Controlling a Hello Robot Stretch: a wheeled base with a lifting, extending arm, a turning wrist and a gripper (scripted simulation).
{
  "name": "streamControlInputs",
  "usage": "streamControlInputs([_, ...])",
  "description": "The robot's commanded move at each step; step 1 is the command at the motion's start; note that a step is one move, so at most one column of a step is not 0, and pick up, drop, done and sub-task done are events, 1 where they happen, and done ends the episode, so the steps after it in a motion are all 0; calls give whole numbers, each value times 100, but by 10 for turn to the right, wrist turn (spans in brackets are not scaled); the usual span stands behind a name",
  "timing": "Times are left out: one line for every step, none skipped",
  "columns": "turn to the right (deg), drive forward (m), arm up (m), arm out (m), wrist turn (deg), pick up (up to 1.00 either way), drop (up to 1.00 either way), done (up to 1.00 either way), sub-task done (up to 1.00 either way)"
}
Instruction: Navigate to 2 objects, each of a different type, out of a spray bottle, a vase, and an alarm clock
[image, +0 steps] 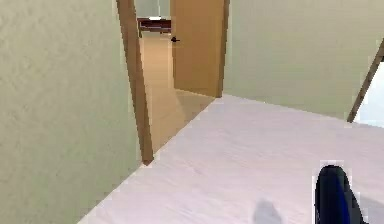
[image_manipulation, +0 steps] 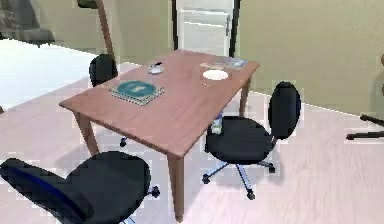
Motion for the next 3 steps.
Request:
streamControlInputs([-450, 0, 0, 0, 0, 0, 0, 0, 0])
streamControlInputs([0, 60, 0, 0, 0, 0, 0, 0, 0])
streamControlInputs([450, 0, 0, 0, 0, 0, 0, 0, 0])
